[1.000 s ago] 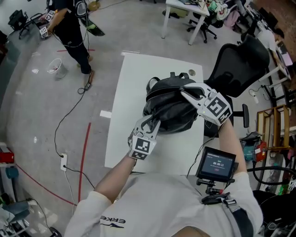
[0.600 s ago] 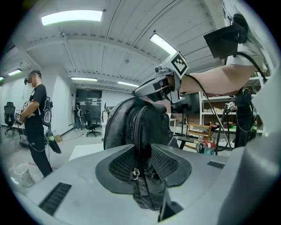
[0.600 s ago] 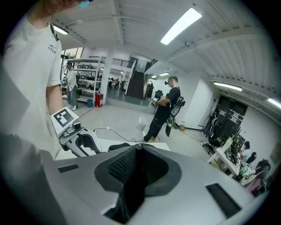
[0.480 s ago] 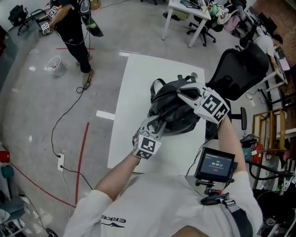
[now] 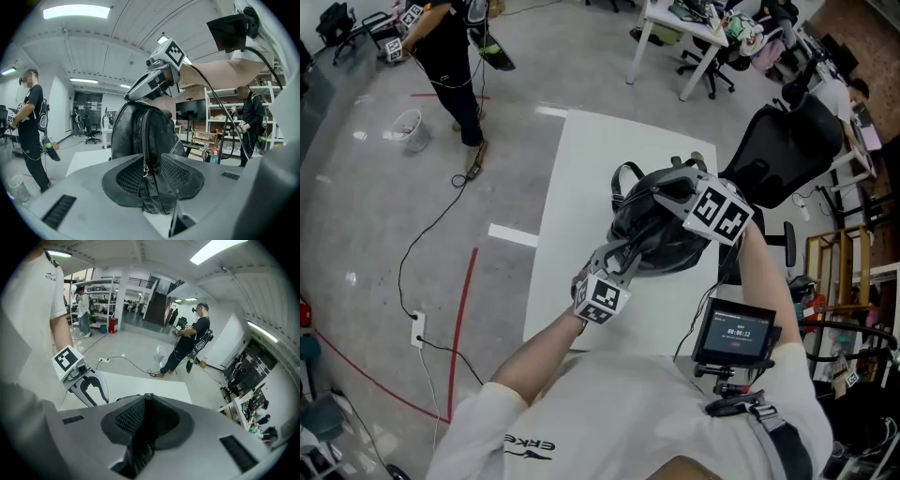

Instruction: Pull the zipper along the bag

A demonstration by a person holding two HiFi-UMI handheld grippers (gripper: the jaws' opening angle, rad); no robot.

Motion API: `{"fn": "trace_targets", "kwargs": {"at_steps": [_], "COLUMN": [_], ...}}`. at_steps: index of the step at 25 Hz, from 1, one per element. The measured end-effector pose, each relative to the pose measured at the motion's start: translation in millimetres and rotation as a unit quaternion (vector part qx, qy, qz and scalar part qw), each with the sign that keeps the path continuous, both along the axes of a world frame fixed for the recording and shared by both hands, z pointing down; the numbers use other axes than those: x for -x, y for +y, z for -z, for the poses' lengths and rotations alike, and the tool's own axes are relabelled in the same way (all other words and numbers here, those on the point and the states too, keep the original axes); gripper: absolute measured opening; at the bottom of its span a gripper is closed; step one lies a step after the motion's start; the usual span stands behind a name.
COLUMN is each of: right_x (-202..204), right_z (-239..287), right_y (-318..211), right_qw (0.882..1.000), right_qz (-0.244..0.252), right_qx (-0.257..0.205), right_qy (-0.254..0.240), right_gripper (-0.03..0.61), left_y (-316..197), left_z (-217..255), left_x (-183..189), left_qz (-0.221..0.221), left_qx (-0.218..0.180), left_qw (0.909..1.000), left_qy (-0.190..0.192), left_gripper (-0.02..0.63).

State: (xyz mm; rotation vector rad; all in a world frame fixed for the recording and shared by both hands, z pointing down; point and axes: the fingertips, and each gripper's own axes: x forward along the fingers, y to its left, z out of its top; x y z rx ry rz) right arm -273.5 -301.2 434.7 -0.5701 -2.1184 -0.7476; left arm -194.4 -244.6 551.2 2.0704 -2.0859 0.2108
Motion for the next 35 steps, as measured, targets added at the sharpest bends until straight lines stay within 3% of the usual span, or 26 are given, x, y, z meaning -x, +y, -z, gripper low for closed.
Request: {"fn": "trace_targets", "kwargs": {"at_steps": [19, 23, 30, 35], "right_x": [20, 23, 24, 22], "right_z": [-41, -39, -24, -26], "right_y": [34, 32, 29, 29], "right_qw": [0.986, 0.985, 0.992, 0.989], "right_qz": [0.024, 0.016, -0.014, -0.002], "right_qx": [-0.108, -0.116, -0.080, -0.105], "right_qy": [0.127, 0.124, 0.092, 0.103], "right_gripper": [0.049, 0.049, 0.049, 0.049], "left_y": [66, 63, 12, -17], "left_z": [-25, -23, -1, -2], "left_x": [24, 22, 20, 16], "left_qz": [0.026, 0.023, -0.002, -0.002], "left_qx": [0.018, 0.015, -0.002, 0.017], "left_qw": [0.9992, 0.9993, 0.9995, 0.9983], "left_qy": [0.023, 0.023, -0.030, -0.055], "left_gripper": [0.110, 0.110, 0.110, 0.107]}}
